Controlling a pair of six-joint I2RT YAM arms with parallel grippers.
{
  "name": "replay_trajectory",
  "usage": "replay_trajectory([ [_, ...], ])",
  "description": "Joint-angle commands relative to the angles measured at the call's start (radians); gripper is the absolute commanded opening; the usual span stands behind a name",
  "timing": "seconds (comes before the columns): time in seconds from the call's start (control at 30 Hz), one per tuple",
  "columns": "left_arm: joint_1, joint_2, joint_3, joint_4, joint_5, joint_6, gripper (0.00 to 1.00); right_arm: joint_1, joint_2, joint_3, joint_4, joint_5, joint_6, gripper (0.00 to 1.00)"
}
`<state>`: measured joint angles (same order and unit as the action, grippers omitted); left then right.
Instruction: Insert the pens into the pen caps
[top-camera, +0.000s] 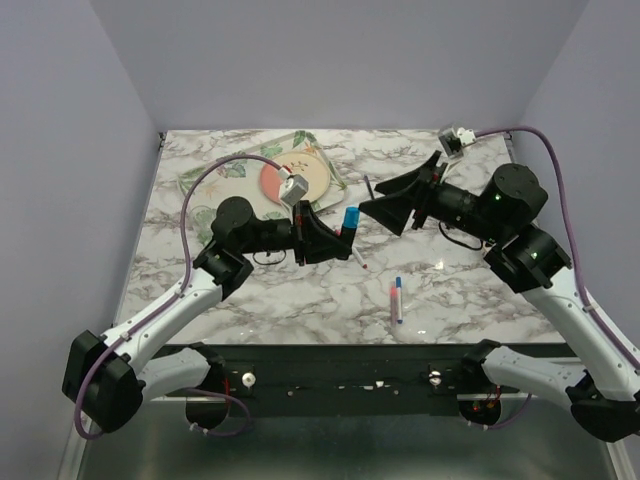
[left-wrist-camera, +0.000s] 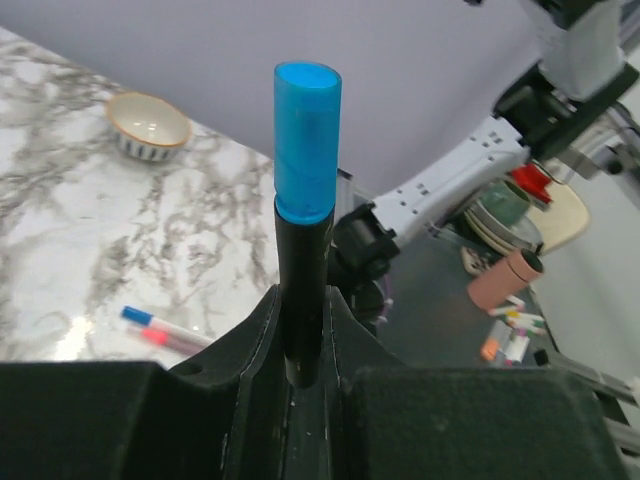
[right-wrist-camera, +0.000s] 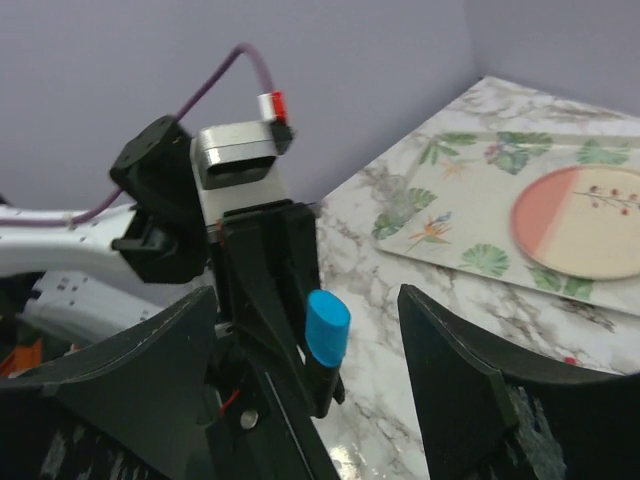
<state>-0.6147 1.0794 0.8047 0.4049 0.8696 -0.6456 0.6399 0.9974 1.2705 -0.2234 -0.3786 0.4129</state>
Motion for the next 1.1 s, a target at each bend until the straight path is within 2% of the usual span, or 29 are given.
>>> replay_trajectory([
  [0.0, 0.000, 0.016, -0.022, 0.203, 0.181, -0.123, 0.00, -0.005, 0.029, -0.010, 0.091, -0.308, -0.010, 0.80],
  [0.13, 0.000, 0.013, -0.027, 0.192, 0.180, -0.108, 0.00, -0.005, 0.061, -0.022, 0.176, -0.351, 0.032, 0.78],
  [0.73, 0.000, 0.020, -0.048, 0.227, 0.180, -0.129, 0.00, -0.005, 0.126, -0.086, 0.308, -0.413, 0.105, 0.59],
  [1.07, 0.000, 0.017, -0.056, 0.235, 0.175, -0.131, 0.00, -0.005, 0.129, -0.145, 0.361, -0.413, 0.136, 0.55],
])
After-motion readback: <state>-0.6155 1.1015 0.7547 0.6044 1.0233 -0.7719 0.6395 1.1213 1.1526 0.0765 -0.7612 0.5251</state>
